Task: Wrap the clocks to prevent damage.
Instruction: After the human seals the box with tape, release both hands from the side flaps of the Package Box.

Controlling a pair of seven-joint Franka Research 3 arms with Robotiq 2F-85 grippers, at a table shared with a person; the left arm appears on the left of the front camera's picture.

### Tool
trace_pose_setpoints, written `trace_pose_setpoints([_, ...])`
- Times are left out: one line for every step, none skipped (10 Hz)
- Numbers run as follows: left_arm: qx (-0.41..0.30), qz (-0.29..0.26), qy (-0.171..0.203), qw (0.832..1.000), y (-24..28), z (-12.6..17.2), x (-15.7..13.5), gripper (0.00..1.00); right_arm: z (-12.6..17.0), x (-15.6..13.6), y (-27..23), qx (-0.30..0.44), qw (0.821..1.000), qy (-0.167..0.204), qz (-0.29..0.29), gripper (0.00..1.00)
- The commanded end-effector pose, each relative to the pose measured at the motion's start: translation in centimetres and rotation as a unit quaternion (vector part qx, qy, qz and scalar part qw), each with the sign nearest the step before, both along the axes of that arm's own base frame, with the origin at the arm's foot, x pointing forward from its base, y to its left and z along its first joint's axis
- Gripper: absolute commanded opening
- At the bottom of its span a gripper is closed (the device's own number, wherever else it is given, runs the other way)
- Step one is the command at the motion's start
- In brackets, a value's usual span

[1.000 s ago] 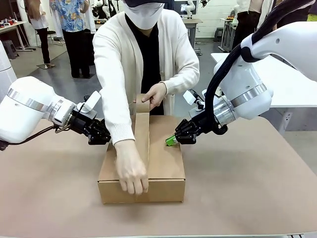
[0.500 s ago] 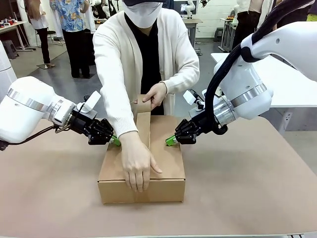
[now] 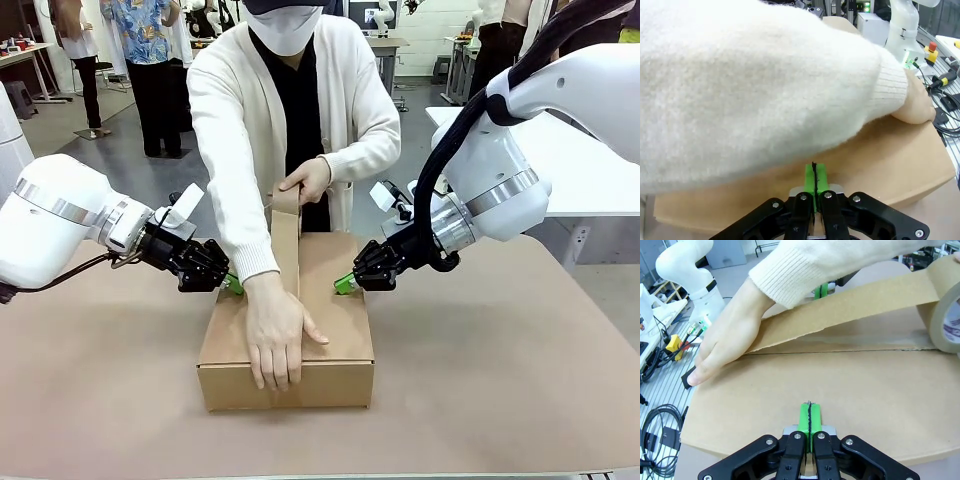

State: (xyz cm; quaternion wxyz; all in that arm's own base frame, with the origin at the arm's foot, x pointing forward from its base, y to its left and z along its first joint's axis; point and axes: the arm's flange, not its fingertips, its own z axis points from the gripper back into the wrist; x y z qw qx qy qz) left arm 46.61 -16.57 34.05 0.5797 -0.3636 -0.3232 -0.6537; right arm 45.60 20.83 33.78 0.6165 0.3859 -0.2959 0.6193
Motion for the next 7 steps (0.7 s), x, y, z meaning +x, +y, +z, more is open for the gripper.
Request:
trace_pose_setpoints([0.003, 0.003, 0.000, 1.000, 0.10, -0.33, -0.03, 0.00, -0.51, -0.14, 0.07, 0.001, 1.000, 0.005, -0.006, 0.01])
trace_pose_setpoints([0.003, 0.003, 0.000, 1.000, 0.10, -0.33, -0.03, 0.00, -0.51, -0.14, 0.07, 0.001, 1.000, 0.005, -0.006, 0.01])
trace_pose_setpoints([0.003, 0.003, 0.000, 1.000, 0.10, -0.33, -0.03, 0.00, -0.51, -0.14, 0.07, 0.001, 1.000, 0.005, -0.006, 0.01])
trace_pose_setpoints([0.003, 0.003, 0.000, 1.000, 0.10, -0.33, -0.03, 0.00, -0.51, -0.14, 0.07, 0.001, 1.000, 0.005, -0.006, 0.01])
trace_pose_setpoints([0.003, 0.003, 0.000, 1.000, 0.10, -0.33, -0.03, 0.00, -0.51, -0.14, 0.07, 0.001, 1.000, 0.005, -0.006, 0.01])
trace_pose_setpoints([0.003, 0.003, 0.000, 1.000, 0.10, -0.33, -0.03, 0.00, -0.51, -0.14, 0.07, 0.001, 1.000, 0.005, -0.006, 0.01])
trace_pose_setpoints([0.003, 0.003, 0.000, 1.000, 0.10, -0.33, -0.03, 0.00, -0.51, -0.14, 0.07, 0.001, 1.000, 0.005, -0.006, 0.01])
